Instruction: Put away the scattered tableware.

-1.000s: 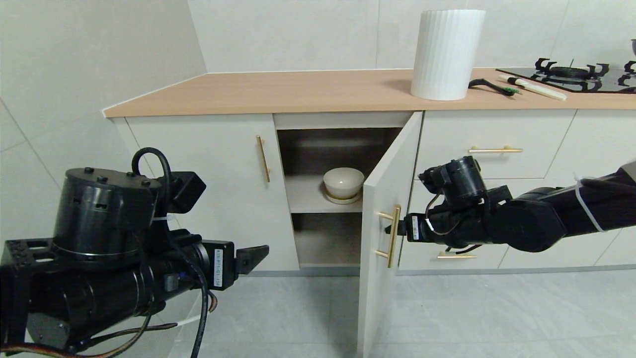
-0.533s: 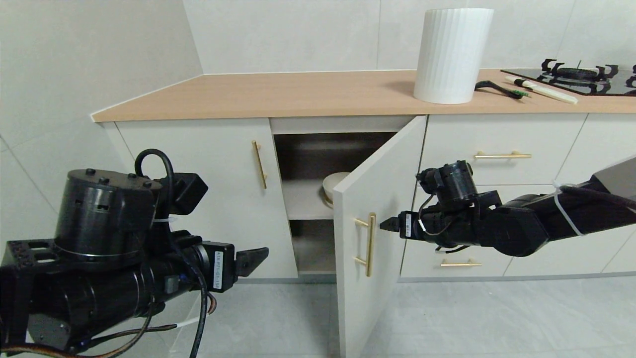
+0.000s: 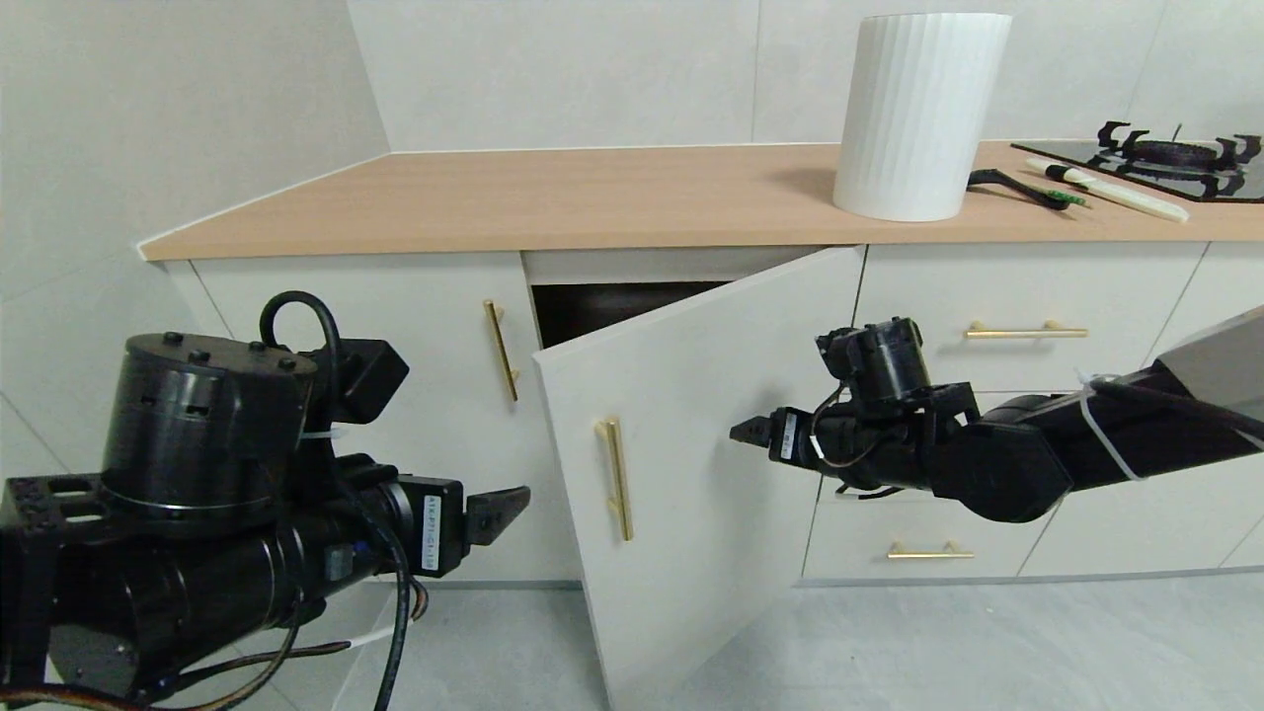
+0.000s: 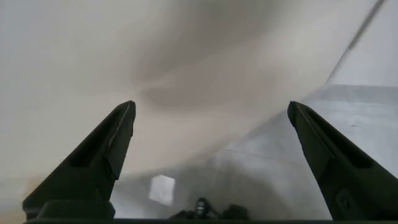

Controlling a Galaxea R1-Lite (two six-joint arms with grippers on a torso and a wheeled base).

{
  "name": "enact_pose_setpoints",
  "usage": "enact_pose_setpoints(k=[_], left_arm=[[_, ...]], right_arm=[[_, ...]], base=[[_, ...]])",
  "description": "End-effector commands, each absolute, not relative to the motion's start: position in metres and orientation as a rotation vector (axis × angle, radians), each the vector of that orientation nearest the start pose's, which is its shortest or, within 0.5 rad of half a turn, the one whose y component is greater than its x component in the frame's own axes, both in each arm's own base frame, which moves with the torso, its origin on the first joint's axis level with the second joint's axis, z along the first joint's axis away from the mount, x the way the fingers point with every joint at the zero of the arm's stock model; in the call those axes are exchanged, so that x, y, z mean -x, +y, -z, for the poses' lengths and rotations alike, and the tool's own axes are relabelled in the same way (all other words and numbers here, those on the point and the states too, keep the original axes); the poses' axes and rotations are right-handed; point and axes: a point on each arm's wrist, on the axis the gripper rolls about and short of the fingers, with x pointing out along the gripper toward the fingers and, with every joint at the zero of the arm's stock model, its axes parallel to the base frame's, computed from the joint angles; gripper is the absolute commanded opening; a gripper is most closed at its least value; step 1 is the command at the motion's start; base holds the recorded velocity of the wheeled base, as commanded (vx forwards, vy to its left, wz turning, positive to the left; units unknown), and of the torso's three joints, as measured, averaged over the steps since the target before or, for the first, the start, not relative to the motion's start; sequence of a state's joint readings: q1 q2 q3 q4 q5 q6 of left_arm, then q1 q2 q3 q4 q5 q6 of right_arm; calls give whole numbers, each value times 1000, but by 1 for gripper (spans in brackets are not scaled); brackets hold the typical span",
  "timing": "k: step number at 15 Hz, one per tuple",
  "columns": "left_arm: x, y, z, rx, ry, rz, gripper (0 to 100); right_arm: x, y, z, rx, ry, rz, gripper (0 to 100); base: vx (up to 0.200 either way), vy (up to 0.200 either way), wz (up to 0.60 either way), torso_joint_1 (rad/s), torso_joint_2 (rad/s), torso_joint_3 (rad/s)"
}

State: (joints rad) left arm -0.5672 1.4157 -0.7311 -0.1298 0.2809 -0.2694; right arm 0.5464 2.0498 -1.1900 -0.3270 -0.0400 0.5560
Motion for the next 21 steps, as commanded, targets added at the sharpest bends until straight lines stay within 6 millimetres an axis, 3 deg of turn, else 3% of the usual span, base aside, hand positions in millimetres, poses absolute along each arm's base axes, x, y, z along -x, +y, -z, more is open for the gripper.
enact_pose_setpoints(k=[1,6,10,13,21], left_arm=[[-190,-113,-194,39,525,205,100],[-190,-113,-194,38,526,204,100],[-190,-112,-195,44,519,201,100],[-191,-111,-196,47,518,193,100],[-191,-111,-196,48,516,192,100]], right_arm=[[-341,210,-130,-392,628,-344,100],[-356,229,-125,-502,568,-358,100],[-368,245,-132,-593,536,-375,100],[-384,255,-128,-600,516,-384,100],[-403,269,-118,-615,479,-384,100]], base=[[0,0,0,0,0,0],[0,0,0,0,0,0],[0,0,0,0,0,0],[0,0,0,0,0,0],[0,0,0,0,0,0]])
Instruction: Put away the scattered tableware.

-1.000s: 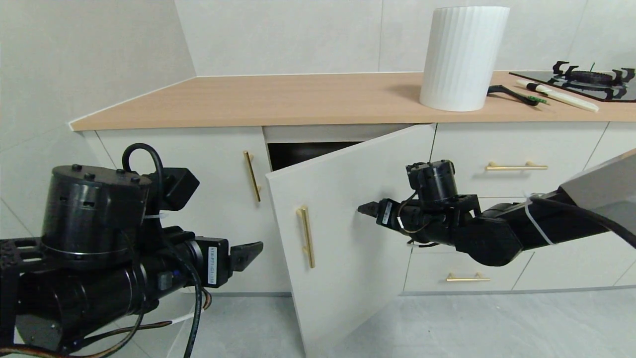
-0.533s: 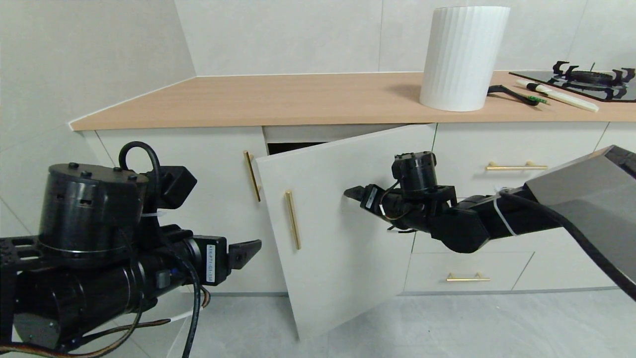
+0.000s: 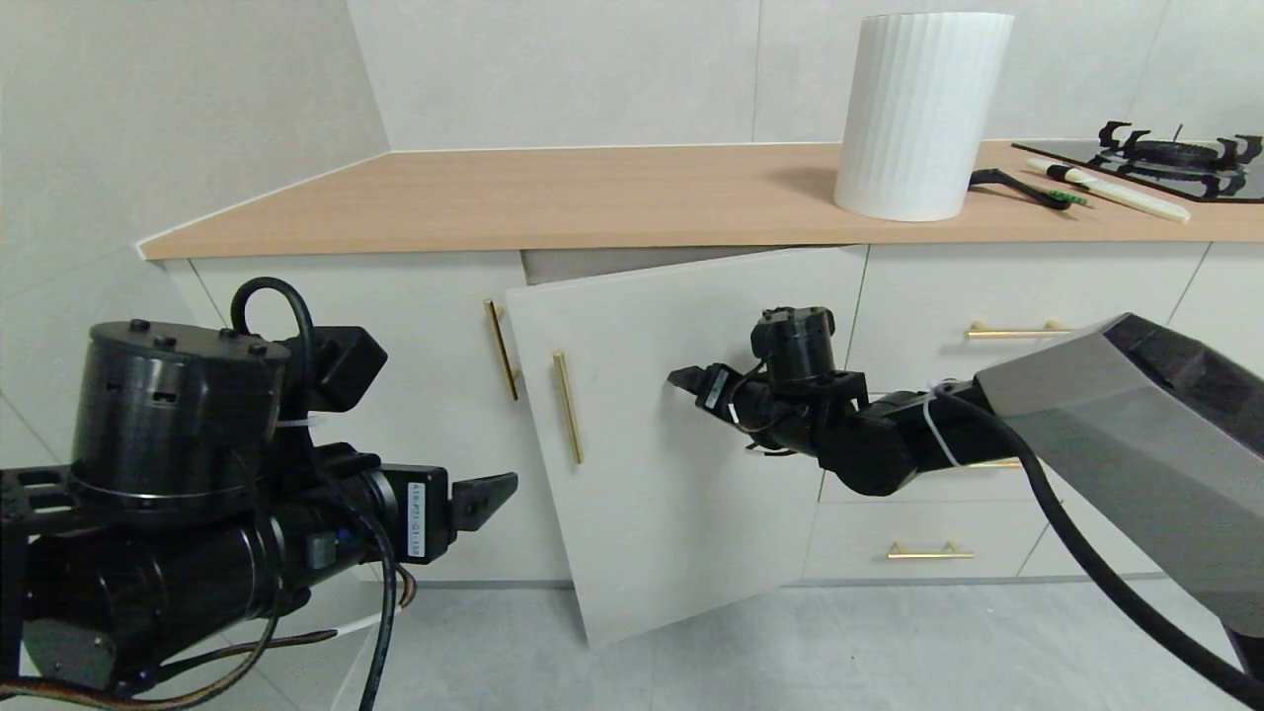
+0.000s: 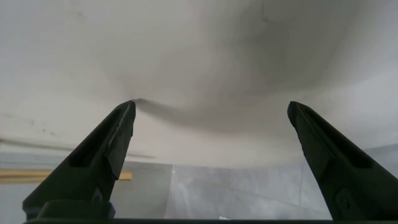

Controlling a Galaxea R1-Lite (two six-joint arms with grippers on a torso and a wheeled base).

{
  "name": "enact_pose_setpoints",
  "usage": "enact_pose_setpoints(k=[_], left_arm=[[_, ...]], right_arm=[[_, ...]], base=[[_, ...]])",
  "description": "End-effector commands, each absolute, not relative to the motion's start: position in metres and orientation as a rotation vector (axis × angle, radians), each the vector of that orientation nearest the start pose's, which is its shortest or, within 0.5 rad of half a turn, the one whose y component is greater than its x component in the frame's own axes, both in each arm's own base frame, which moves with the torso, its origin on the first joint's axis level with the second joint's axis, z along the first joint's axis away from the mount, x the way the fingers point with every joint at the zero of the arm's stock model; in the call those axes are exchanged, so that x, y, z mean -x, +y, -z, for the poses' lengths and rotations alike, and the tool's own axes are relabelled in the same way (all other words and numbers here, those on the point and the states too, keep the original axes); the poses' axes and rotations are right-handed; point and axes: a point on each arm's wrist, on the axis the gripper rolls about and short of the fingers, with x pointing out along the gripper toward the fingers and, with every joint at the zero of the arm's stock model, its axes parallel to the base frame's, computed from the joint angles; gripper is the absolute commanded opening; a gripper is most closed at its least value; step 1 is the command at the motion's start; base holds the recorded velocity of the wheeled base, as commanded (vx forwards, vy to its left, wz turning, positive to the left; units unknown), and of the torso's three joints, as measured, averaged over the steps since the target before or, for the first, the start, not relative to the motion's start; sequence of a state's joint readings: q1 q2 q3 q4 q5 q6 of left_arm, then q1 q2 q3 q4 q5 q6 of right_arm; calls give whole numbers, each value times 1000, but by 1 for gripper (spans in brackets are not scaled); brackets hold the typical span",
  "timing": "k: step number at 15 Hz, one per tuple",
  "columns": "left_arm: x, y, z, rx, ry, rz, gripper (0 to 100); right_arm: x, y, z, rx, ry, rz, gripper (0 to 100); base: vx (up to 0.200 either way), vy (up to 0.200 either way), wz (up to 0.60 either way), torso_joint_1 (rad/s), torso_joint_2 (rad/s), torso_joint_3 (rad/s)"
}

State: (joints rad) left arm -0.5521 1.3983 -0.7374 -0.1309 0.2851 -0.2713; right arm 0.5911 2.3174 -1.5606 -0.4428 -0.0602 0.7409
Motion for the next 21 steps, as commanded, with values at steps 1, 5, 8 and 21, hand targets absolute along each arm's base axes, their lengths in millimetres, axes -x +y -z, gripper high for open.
enact_pose_setpoints(k=[1,5,8,21], left_arm=[[-192,-111,-196,47,517,192,100],[-191,-110,-197,49,513,192,100],[-192,-111,-196,47,519,192,100],[-192,-111,-196,48,520,191,100]], right_arm=[[-407,270,-123,-622,449,-367,100],[-416,271,-127,-659,414,-352,100],[-427,273,-122,-661,379,-307,100],[-460,265,-109,-676,300,-205,100]], base=[[0,0,0,0,0,0],[0,0,0,0,0,0],[0,0,0,0,0,0],[0,0,0,0,0,0]])
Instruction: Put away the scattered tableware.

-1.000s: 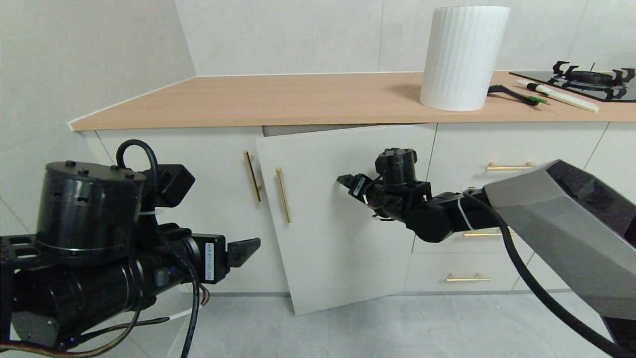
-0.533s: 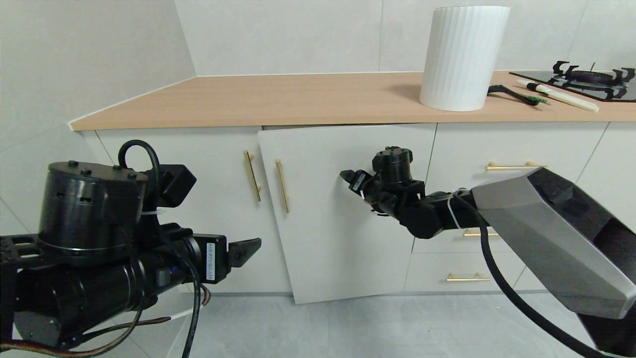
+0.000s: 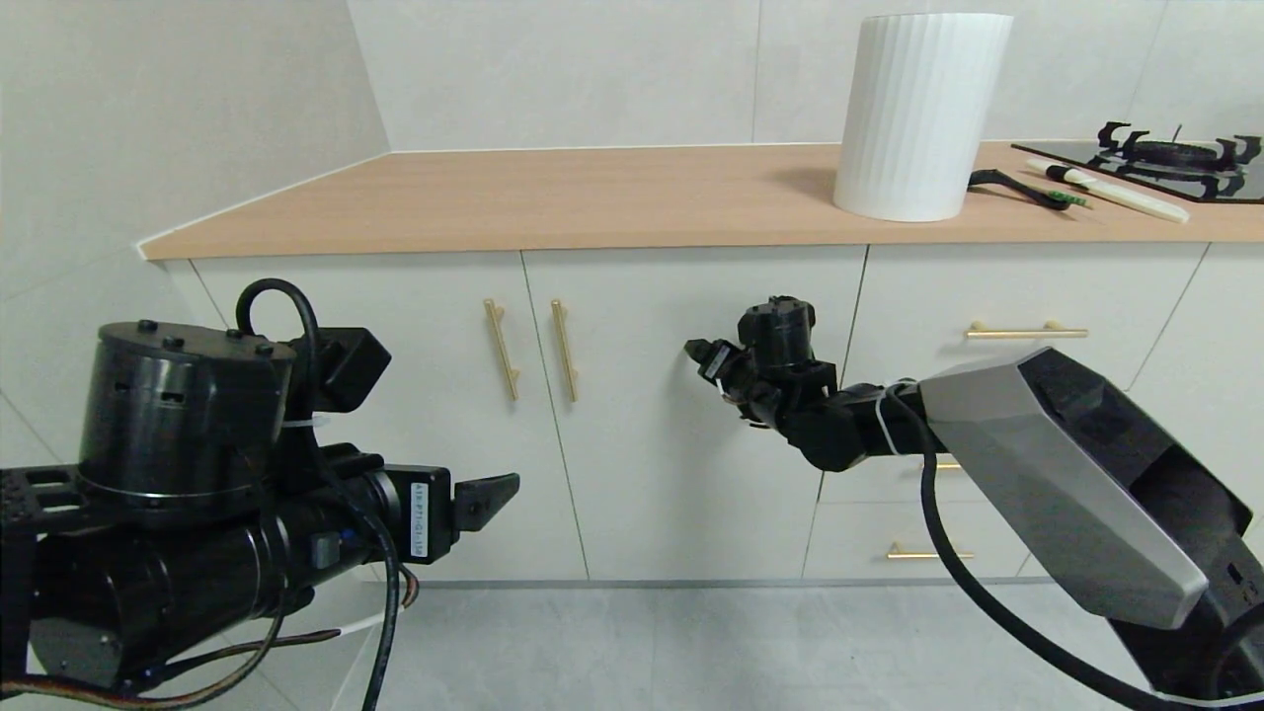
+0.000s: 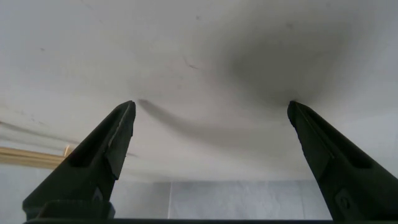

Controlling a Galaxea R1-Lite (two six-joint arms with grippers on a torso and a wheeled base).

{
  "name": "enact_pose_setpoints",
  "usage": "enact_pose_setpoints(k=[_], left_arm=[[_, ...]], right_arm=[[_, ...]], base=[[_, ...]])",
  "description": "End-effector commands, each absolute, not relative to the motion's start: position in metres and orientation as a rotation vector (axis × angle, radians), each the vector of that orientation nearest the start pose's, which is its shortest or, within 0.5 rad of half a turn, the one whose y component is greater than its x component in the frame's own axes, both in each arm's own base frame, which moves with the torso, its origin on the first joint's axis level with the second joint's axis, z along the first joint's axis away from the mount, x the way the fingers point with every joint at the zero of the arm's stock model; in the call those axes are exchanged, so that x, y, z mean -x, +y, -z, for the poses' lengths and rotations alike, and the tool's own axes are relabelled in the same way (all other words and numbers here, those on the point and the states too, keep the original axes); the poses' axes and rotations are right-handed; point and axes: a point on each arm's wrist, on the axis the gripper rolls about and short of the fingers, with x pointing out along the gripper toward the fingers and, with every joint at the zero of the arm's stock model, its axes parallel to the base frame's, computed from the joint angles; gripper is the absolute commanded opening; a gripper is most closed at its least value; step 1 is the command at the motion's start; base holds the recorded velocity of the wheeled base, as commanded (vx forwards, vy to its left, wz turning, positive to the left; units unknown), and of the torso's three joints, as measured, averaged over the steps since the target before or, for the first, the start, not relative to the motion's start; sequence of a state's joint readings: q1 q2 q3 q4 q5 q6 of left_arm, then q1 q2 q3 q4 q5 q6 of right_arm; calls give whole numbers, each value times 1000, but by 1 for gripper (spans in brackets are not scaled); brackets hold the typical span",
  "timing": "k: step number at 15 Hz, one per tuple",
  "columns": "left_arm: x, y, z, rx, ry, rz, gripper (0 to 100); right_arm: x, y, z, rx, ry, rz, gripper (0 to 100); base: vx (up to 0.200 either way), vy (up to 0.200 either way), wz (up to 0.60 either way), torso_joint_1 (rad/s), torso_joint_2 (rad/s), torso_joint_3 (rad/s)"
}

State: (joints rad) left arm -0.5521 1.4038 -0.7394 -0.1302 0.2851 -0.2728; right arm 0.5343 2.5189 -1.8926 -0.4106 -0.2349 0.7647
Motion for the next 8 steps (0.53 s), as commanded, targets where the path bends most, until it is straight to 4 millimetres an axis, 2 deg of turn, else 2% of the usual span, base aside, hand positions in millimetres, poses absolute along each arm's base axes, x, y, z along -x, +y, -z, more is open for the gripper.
enact_pose_setpoints(k=[1,6,8], left_arm=[[-193,-111,-195,47,522,191,100],[-193,-111,-195,47,522,191,100],[-193,-111,-195,47,522,191,100]], right_arm=[[-461,264,-109,-676,296,-198,100],[-456,262,-116,-673,300,-205,100],[-431,260,-134,-663,350,-262,100]], base=[[0,0,0,0,0,0],[0,0,0,0,0,0],[0,0,0,0,0,0]])
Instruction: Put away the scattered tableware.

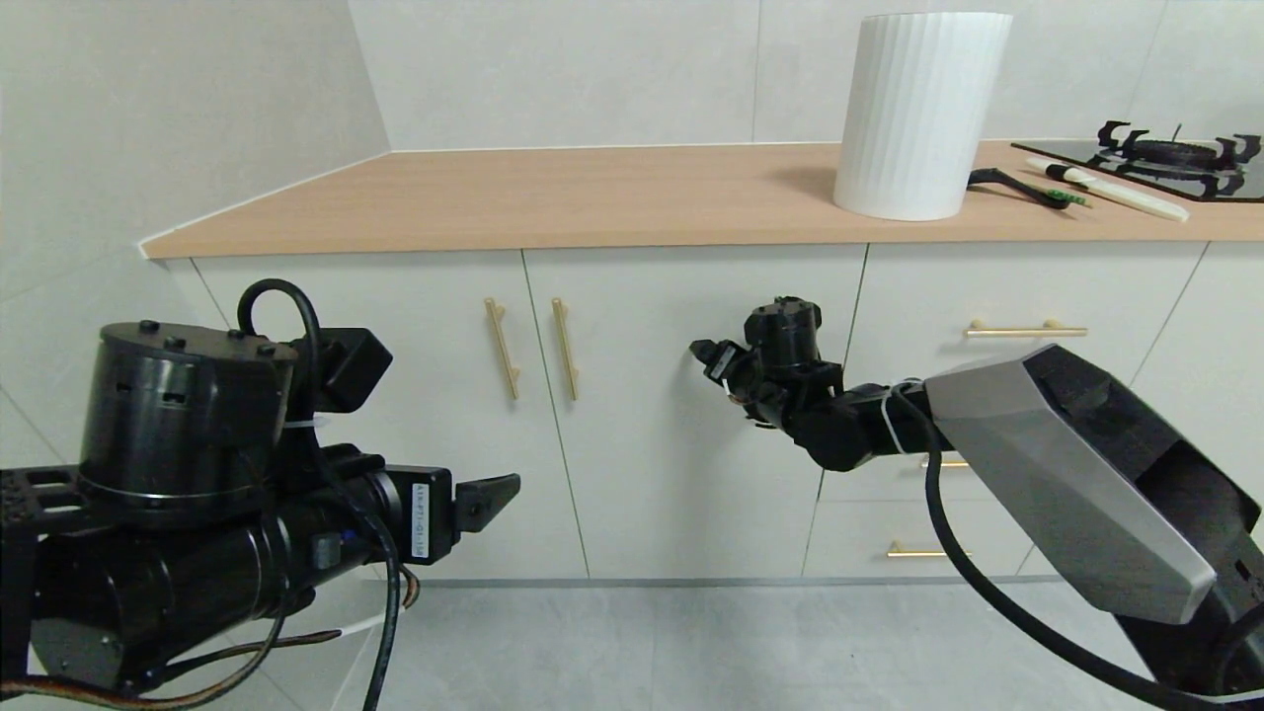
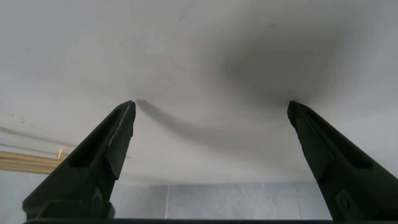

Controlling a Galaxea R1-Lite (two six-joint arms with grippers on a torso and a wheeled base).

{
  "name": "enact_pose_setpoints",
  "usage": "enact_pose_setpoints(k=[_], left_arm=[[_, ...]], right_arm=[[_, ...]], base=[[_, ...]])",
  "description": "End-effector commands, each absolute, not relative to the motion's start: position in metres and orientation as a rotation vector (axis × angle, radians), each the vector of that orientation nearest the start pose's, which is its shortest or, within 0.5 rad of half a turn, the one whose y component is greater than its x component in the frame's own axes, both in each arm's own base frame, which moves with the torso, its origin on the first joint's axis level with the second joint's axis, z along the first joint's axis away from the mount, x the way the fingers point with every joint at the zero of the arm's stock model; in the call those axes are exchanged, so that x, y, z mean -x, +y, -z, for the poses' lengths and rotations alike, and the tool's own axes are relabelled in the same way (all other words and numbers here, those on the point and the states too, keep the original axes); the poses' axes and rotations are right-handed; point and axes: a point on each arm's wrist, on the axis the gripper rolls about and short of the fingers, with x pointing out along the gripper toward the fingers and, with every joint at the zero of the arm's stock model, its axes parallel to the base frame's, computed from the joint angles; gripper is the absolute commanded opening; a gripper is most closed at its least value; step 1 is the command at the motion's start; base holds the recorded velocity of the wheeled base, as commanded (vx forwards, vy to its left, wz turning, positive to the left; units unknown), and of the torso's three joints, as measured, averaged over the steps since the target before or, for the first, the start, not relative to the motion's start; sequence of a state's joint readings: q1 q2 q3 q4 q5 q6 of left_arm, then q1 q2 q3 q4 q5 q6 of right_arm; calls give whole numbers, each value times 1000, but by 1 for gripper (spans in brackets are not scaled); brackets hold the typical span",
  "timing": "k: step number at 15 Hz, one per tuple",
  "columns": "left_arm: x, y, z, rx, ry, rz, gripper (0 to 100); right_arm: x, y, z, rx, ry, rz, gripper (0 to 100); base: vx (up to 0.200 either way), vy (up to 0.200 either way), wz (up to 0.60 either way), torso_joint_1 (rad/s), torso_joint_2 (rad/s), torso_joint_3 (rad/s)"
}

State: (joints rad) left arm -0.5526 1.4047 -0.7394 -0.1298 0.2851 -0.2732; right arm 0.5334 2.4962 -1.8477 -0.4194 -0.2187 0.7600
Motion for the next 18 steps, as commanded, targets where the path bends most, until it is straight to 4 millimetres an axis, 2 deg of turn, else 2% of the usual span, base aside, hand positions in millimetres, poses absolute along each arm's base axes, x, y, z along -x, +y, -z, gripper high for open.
enact_pose_setpoints(k=[1,4,7,9,11,13,14,15,16,17,18], left_arm=[[-193,-111,-195,49,522,190,100],[-192,-111,-196,48,520,191,100],[-191,-110,-197,52,514,192,100],[-190,-109,-199,56,504,192,100],[-184,-104,-207,72,470,192,100],[-171,-94,-223,101,402,195,100],[-167,-88,-228,115,376,186,100],[-159,-82,-233,130,348,180,100],[-158,-80,-233,132,343,179,100],[-140,-68,-239,154,294,170,100],[-126,-58,-240,162,257,159,100]], right_arm=[[-417,254,-141,-657,396,-307,100],[-367,230,-156,-602,543,-517,100],[-330,210,-167,-504,558,-685,100],[-315,203,-176,-480,535,-698,100],[-274,182,-201,-424,464,-703,100],[-228,153,-224,-376,364,-678,100],[-212,142,-231,-359,321,-665,100],[-190,126,-236,-336,270,-632,100],[-185,123,-236,-331,261,-625,100],[-156,102,-231,-291,214,-571,100],[-137,87,-230,-260,161,-522,100]], base=[[0,0,0,0,0,0],[0,0,0,0,0,0],[0,0,0,0,0,0],[0,0,0,0,0,0],[0,0,0,0,0,0],[0,0,0,0,0,0],[0,0,0,0,0,0],[0,0,0,0,0,0],[0,0,0,0,0,0],[0,0,0,0,0,0],[0,0,0,0,0,0]])
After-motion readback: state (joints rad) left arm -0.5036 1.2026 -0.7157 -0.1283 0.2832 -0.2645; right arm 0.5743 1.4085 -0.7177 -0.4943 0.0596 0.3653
